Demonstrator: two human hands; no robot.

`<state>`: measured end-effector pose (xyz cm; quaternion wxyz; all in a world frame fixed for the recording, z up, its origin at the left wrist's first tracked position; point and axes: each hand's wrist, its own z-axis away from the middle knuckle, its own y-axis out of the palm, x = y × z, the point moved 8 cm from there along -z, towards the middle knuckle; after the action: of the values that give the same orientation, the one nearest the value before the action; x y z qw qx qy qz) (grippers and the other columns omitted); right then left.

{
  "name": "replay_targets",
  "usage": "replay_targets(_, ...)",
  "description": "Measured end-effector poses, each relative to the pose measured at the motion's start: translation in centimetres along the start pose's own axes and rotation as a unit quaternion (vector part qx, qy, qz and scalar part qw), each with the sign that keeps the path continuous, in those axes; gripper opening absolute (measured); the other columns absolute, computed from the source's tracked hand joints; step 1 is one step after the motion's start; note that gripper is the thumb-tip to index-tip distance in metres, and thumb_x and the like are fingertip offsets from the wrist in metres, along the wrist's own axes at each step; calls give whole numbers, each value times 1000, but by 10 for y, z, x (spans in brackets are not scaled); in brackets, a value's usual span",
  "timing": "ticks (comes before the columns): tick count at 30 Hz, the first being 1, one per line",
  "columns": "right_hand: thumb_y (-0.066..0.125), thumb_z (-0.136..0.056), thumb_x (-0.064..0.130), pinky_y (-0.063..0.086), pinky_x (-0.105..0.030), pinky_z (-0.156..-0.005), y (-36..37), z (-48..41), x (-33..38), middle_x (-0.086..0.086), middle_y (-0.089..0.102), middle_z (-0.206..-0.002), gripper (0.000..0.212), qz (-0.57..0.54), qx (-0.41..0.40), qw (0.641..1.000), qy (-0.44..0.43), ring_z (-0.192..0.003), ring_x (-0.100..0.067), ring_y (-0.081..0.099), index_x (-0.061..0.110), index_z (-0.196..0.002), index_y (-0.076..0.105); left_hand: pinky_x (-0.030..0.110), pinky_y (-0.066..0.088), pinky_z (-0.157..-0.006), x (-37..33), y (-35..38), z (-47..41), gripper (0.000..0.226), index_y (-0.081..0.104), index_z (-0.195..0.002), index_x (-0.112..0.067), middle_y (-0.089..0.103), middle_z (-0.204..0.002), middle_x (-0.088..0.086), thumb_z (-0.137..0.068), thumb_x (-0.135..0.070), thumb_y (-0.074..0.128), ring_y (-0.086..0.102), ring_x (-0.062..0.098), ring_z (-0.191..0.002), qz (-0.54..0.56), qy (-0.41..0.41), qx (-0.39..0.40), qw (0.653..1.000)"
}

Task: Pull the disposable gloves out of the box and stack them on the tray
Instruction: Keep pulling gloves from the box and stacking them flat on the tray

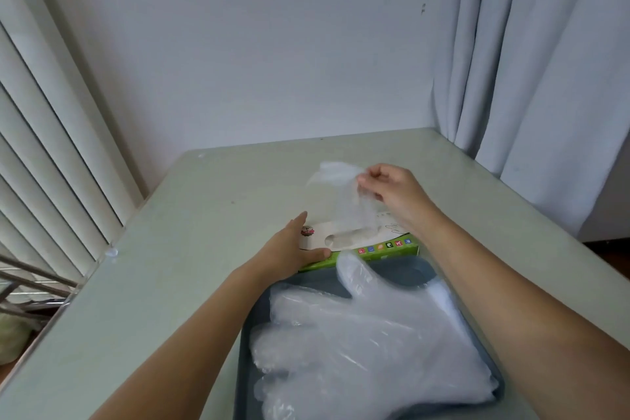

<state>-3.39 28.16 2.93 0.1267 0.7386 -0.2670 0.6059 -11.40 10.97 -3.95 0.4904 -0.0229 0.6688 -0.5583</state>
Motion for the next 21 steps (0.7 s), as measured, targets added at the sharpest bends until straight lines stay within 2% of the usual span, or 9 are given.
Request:
replay_targets(3, 60, -92, 11, 40, -29, -72, -10, 6, 25, 3, 65, -63, 12, -97, -22, 995, -9, -72, -20, 54, 9, -80, 63, 23, 27, -105, 1, -1, -3, 94, 10, -154, -16, 37, -151, 0, -85, -44, 68, 36, 19, -138, -16, -15, 10, 1000)
replay_targets(6, 57, -93, 11, 44, -21, -68, -15, 19, 52, 5, 66, -65, 14, -151, -8, 988, -8, -67, -12, 58, 11, -81, 63, 28, 29, -109, -12, -9, 1, 86, 23, -152, -19, 36, -152, -1, -84, -41, 71, 36, 19, -138, -35, -6, -1, 999)
replay_targets(8, 57, -93, 10, 46, -18, -63, -14, 28, 63, 3, 65, -65, 14, -173, 9, 985, 3, -64, -12, 56, 10, -81, 65, 26, 36, -102, -26, -18, 4, 66, 43, -143, -24, 45, -144, -9, -84, -39, 71, 43, 15, -134, 70, 18, -8, 997)
replay_targets(10, 57, -92, 7, 47, -17, -60, -13, 38, 67, 0, 63, -66, 13, -198, 20, 980, 22, -61, -13, 54, 7, -82, 65, 25, 39, -93, -50, -27, 18, 43, 61, -124, -27, 57, -123, -18, -88, -49, 63, 56, 9, -114, 214, 61, -3, 975)
replay_targets(12, 56, -92, 4, 49, -15, -55, -10, 51, 70, 0, 65, -64, 13, -207, 29, 977, 39, -56, -10, 59, 4, -83, 65, 21, 40, -91, -77, -32, 34, 52, 68, -113, -19, 61, -108, -10, -88, -61, 51, 59, 10, -98, 334, 104, 21, 937)
replay_targets(15, 51, -95, 3, 50, -16, -52, -11, 73, 74, 0, 66, -60, 18, -215, 36, 975, 47, -53, -7, 62, 4, -82, 64, 10, 46, -82, -110, -36, 59, 46, 67, -110, -15, 73, -103, -8, -91, -47, 40, 66, 1, -99, 400, 140, 39, 905)
replay_targets(17, 49, -96, 4, 51, -19, -54, -13, 87, 76, -4, 68, -66, 21, -217, 44, 974, 47, -59, -11, 65, 3, -84, 66, 19, 46, -94, -122, -37, 70, 41, 69, -110, -13, 72, -110, -2, -86, -43, 52, 65, 8, -108, 416, 153, 32, 896)
replay_targets(18, 49, -96, 5, 52, -19, -55, -14, 94, 77, -5, 69, -69, 21, -214, 44, 975, 49, -62, -12, 66, 2, -86, 66, 21, 48, -93, -124, -38, 73, 38, 71, -108, -11, 72, -110, 2, -85, -38, 57, 66, 12, -108, 431, 150, 26, 889)
replay_targets(21, 46, -97, 3, 53, -21, -56, -17, 111, 74, -9, 70, -76, 20, -223, 40, 972, 63, -65, -14, 68, -2, -92, 66, 15, 51, -70, -129, -44, 87, 15, 75, -92, -8, 75, -88, 4, -89, -19, 64, 68, 11, -82, 417, 143, -29, 897)
